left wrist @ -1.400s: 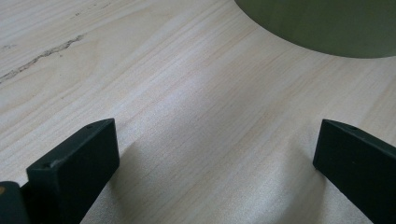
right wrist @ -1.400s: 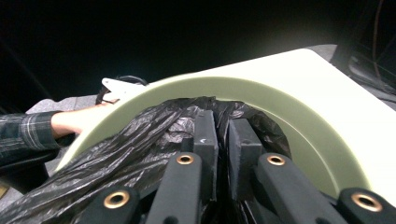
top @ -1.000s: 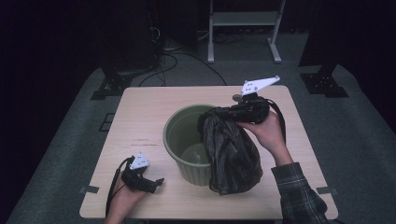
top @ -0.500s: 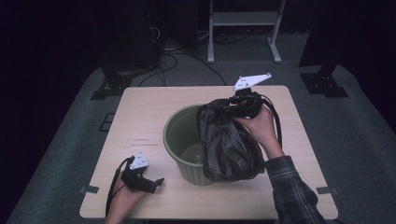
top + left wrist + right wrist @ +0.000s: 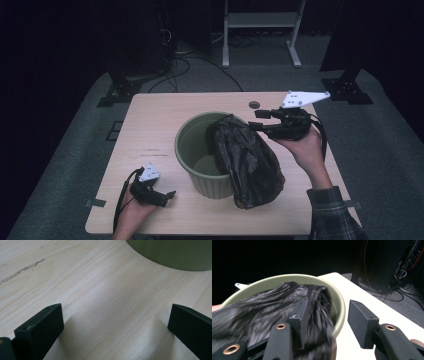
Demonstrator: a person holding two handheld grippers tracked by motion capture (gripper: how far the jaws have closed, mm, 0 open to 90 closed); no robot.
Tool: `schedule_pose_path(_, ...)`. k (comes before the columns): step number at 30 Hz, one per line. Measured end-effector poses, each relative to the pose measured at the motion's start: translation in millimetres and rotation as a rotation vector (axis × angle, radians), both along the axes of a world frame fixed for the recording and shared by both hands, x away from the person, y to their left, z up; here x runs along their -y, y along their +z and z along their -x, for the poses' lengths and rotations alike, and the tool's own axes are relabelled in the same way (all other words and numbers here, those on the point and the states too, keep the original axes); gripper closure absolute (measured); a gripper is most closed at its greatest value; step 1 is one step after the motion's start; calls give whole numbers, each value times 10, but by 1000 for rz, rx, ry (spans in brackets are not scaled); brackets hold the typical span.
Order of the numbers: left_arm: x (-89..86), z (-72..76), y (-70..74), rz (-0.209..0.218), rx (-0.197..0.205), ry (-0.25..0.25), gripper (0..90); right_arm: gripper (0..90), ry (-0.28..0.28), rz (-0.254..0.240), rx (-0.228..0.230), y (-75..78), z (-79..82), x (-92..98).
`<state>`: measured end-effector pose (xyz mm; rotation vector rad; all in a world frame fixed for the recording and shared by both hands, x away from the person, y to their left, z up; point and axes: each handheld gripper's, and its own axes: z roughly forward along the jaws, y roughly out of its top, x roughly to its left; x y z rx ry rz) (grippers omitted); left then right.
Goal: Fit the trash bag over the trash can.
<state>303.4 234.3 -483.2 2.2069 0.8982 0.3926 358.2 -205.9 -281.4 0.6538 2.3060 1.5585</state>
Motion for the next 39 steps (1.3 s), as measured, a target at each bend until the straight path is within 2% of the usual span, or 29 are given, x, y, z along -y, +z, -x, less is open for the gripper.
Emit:
schedule_pose_path(7,2,2,1,-1,-1,2,0,494,-28,-27,-24,-171,208,309)
schedule_pose_path(11,4,3,1,-1,-1,4,0,464,-31,-37,-65,-308,211,420)
schedule_pose_path(17,5,3,0,0,0,5,0,353,21,-88,-139,-418,143,429)
schedule_pose_path(21,4,3,0,0,0,5,0,347,55,-67,-188,-481,105,350)
schedule_pose_path(24,5,3,0,0,0,5,0,511,83,-49,-197,-507,108,290)
schedule_pose_path(26,5,3,1,-1,0,5,0,687,90,-39,-190,-506,113,274)
schedule_pose_path(29,5,3,0,0,0,5,0,889,103,-26,-177,-498,105,259)
schedule_pose_path(34,5,3,1,0,0,5,0,898,65,-21,-146,-453,65,233)
schedule_pose_path(39,5,3,1,-1,-1,4,0,898,24,-23,-95,-334,-74,157)
